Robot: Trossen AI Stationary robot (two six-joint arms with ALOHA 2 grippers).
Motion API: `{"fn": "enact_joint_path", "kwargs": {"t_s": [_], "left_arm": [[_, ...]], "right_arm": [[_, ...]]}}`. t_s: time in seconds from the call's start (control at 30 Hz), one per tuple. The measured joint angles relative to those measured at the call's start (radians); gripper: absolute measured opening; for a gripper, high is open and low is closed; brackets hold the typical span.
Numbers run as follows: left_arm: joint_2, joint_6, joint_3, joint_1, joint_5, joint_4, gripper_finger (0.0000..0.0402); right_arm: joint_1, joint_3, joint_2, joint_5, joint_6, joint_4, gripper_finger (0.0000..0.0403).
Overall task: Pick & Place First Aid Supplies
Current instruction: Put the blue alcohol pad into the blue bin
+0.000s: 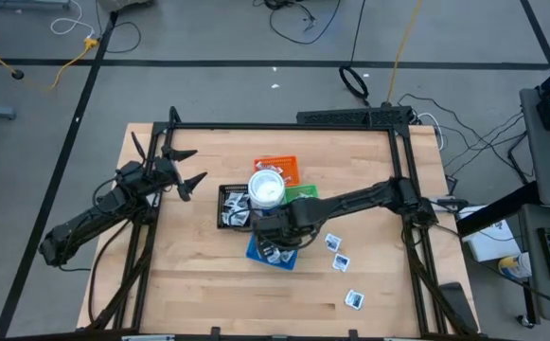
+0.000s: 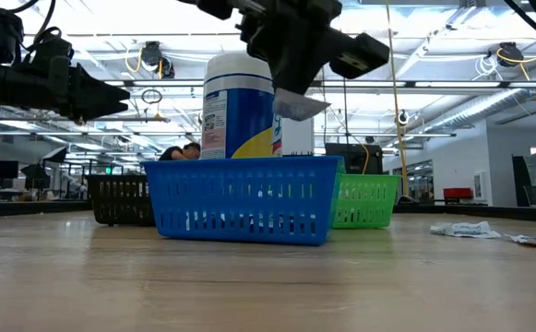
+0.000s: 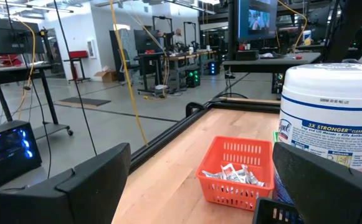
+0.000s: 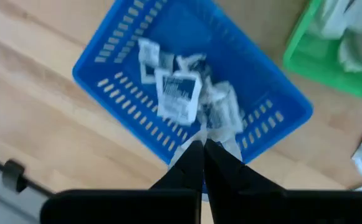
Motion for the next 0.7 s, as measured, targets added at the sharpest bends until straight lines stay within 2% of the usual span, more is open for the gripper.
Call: {"fn": "enact_joint_path", "kwargs": {"t_s": [0.43, 0.7], "left_arm": [[0.000, 0.000, 0.000, 0.000, 0.000, 0.000, 0.0397], [0.000, 0.000, 0.000, 0.000, 0.000, 0.000, 0.0397]], "right_arm": [[0.029, -0.184, 0.001, 0.071, -0.004, 0.207, 0.0000], [0.037, -0.205, 0.000, 0.076, -0.019, 0.292, 0.0025]]}}
